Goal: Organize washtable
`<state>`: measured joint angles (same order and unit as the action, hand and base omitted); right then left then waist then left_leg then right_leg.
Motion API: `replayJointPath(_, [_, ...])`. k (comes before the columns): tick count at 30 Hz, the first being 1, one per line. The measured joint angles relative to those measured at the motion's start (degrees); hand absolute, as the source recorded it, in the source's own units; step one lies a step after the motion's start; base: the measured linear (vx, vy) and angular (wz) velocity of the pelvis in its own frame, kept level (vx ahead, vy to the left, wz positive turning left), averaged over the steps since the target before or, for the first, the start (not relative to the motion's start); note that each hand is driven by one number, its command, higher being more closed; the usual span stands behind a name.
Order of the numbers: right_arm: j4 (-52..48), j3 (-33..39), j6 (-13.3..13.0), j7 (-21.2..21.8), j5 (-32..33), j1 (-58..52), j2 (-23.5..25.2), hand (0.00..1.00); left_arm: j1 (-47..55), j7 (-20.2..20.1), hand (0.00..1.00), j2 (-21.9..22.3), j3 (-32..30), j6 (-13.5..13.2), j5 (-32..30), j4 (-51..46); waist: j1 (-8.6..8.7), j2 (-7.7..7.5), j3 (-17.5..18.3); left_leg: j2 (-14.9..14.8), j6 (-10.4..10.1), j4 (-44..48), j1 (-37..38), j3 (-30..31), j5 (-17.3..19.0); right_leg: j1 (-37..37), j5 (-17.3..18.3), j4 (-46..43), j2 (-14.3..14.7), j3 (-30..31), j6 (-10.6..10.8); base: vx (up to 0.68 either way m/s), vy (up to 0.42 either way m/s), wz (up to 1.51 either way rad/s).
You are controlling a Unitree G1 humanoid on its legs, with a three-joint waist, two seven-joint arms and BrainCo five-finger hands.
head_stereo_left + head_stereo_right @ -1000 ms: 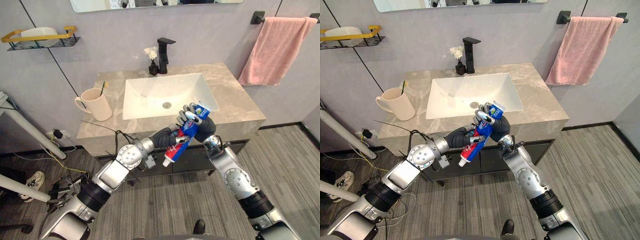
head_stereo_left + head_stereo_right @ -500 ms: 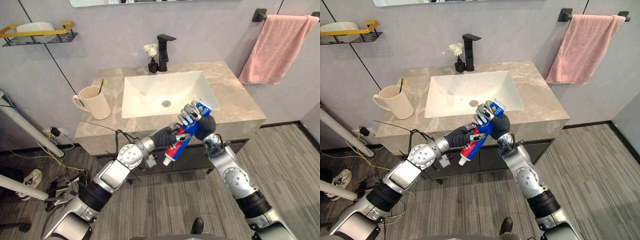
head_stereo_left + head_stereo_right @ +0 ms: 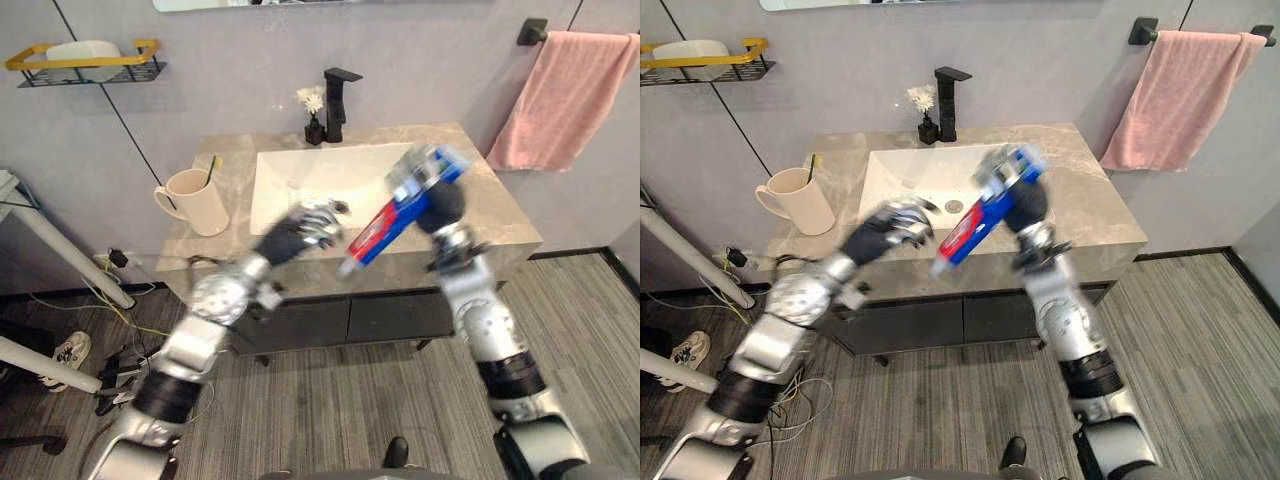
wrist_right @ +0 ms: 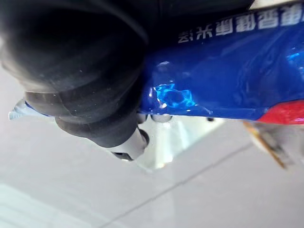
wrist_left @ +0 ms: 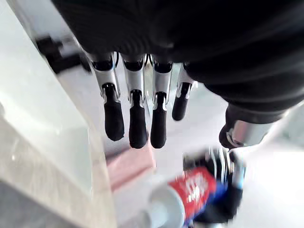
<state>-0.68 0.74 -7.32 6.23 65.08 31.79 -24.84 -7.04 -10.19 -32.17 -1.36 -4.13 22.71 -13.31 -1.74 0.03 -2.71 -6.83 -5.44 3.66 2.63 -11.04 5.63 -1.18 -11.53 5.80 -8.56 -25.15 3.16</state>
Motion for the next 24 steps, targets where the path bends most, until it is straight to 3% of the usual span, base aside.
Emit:
replayJointPath(5, [3.63,-1.11,-0.09,-0.76,-1.79,3.75,-3.21,1.00,4.70,1.58,0.00,3.91,-6.44,-1.39,5.21,-4.50,-1.34,-0.09,-0.06,0.03,0.03,-1.53,0.15,0.31,-0.83,-0.01,0.00,0.00,-0.09,-0.87,0.00,0.00,0.005,0.08])
replayJointPath(9, [12.39,-4.09,1.17,-1.53,-5.42,12.88,-8.91,1.00,10.18,3.27,0.00,10.80,-13.59,-3.26,7.10,-5.42,-2.73,-0.47,-0.85,0.14,0.06,-1.78,-0.05,0.87,-1.11,0.05,0.00,0.00,-0.20,-1.35,0.00,-0.01,0.003,0.05])
replayJointPath(13, [25.15,-9.69,1.53,-2.37,-9.59,28.76,-14.30,1.00,16.00,4.06,0.00,17.88,-15.27,-3.81,8.28,-5.40,-6.08,-1.05,-2.46,0.17,-0.22,-1.88,-1.12,2.27,-1.64,-0.20,0.18,0.01,-0.28,-2.50,0.16,-0.02,-0.006,0.16])
replayJointPath(20, [40.55,-17.12,1.30,-4.88,-13.21,48.76,-14.88,1.00,19.69,4.43,0.00,24.48,-17.32,-3.92,9.34,-4.35,-11.61,-2.39,-4.84,0.58,-0.15,-3.98,-5.15,7.66,-5.04,-2.21,0.41,0.00,-0.76,-7.79,0.35,0.01,-0.011,0.43])
replayJointPath(24, [46.30,-20.57,1.43,-6.21,-16.09,54.52,-11.74,1.00,19.99,5.83,0.00,26.08,-19.53,-4.20,9.36,1.70,-13.48,-3.11,-5.39,1.43,0.09,-3.70,-7.47,10.76,-5.84,-2.55,0.38,0.01,-1.63,-10.37,0.38,0.06,0.035,0.39])
